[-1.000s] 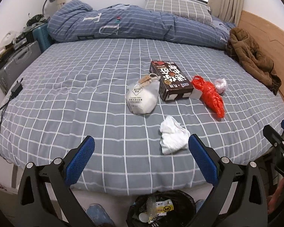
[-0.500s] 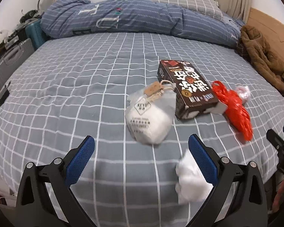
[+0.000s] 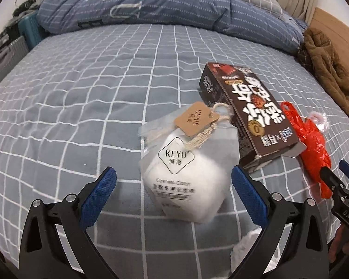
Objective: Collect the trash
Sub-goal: 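Grasp the white KEYU cotton-pad bag with the left tool while the right grasps the red plastic bag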
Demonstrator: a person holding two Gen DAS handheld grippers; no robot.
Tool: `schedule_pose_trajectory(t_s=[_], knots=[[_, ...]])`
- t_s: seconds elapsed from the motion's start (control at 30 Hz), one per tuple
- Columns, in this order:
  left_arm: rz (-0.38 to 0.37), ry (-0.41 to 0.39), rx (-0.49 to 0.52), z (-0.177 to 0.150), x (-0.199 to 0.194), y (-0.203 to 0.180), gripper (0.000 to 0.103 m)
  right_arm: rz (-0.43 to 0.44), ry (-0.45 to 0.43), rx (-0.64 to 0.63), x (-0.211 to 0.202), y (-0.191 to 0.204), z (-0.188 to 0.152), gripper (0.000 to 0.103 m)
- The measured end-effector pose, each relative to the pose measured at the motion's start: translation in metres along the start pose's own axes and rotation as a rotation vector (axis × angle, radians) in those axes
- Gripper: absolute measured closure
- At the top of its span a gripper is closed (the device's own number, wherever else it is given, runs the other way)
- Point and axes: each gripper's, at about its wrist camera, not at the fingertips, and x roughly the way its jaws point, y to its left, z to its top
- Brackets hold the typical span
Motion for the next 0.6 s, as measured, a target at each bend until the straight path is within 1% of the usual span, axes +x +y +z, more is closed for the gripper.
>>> schedule_pose_trajectory(t_s=[0.07, 0.2, 0.23, 0.27, 0.33, 0.4, 0.47, 0.53, 0.6], knots=[[-0.007, 0.003, 0.007, 0.001, 0.004, 0.000, 0.006, 0.009, 0.007, 0.010, 0.007, 0.000, 0.002, 0.019], [-0.031, 0.022, 0.015, 0.003, 0.014, 0.002, 0.007, 0.033, 0.030, 0.009, 0.018, 0.002, 0.004, 0.034], [-0.037, 0.027, 0.016, 0.004, 0.015, 0.002, 0.010, 0.038, 0.033, 0.004, 0.019, 0.003, 0.004, 0.039], [-0.051, 0.034, 0.017, 0.004, 0.017, 0.001, 0.016, 0.044, 0.035, 0.001, 0.020, 0.005, 0.005, 0.042], [-0.075, 0.049, 0.023, 0.005, 0.020, -0.001, 0.023, 0.054, 0.041, -0.011, 0.021, 0.008, 0.006, 0.053], [-0.073, 0.046, 0.029, 0.005, 0.021, -0.003, 0.027, 0.057, 0.037, -0.023, 0.021, 0.009, 0.006, 0.056], [-0.071, 0.051, 0.029, 0.004, 0.024, -0.004, 0.034, 0.059, 0.037, -0.026, 0.022, 0.009, 0.005, 0.060], [-0.079, 0.051, 0.029, 0.004, 0.024, -0.005, 0.038, 0.066, 0.037, -0.020, 0.023, 0.008, 0.004, 0.065], [-0.080, 0.051, 0.032, 0.003, 0.025, -0.006, 0.042, 0.071, 0.034, -0.013, 0.022, 0.007, 0.004, 0.068]])
